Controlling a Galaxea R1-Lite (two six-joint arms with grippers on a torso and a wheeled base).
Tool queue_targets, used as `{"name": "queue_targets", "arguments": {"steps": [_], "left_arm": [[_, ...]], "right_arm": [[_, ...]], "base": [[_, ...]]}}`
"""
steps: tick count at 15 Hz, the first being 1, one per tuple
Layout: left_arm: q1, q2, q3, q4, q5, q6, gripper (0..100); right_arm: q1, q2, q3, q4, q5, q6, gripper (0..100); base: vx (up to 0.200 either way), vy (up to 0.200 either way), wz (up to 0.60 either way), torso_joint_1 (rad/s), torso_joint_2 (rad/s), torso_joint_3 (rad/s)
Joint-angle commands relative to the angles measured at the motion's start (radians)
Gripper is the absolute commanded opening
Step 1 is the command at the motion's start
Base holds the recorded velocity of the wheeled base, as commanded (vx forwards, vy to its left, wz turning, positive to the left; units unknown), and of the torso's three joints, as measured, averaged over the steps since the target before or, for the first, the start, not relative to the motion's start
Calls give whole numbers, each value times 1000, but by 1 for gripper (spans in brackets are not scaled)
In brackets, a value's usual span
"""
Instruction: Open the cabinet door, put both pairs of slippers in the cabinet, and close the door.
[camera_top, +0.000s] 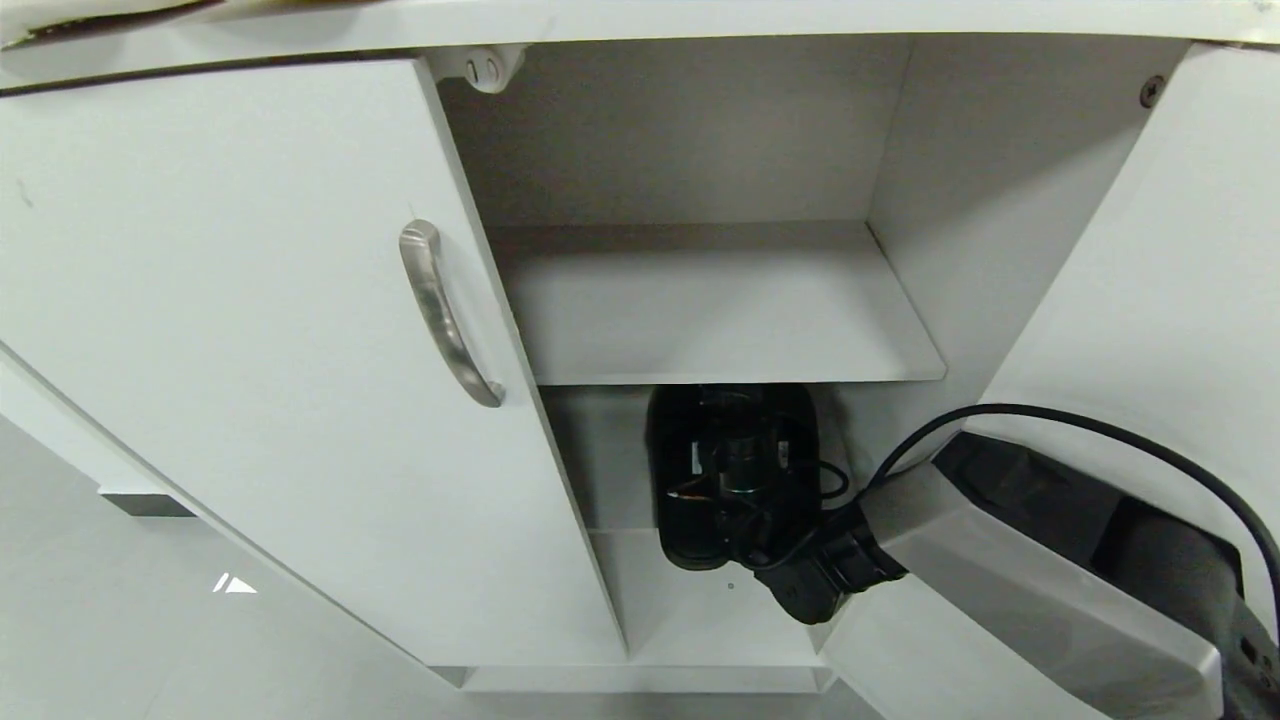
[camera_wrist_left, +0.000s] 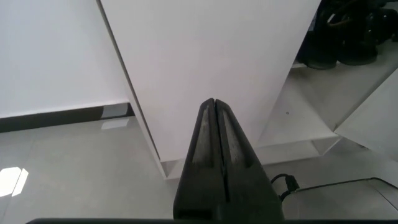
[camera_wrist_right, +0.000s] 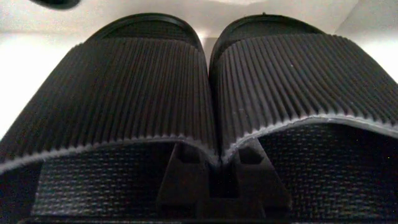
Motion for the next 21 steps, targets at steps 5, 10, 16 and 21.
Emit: {"name": "queue_targets", "arguments": {"steps": [5,10,16,21], "left_arm": [[0,2,0,0,0,0,0],[0,2,0,0,2,-9,0],[0,2,0,1,2,-11,0],[0,2,0,0,2,-11,0]], "right_arm": [[-26,66,-107,67,0,0,0],[-20,56,-77,83,0,3,100],[51,-247,317,5,75,21,100],[131,-504,668,3,296,113,0]], "base": [[0,0,0,0,0,0],[0,0,0,0,0,0],[0,0,0,0,0,0],[-160,0,0,1,2,0]]}}
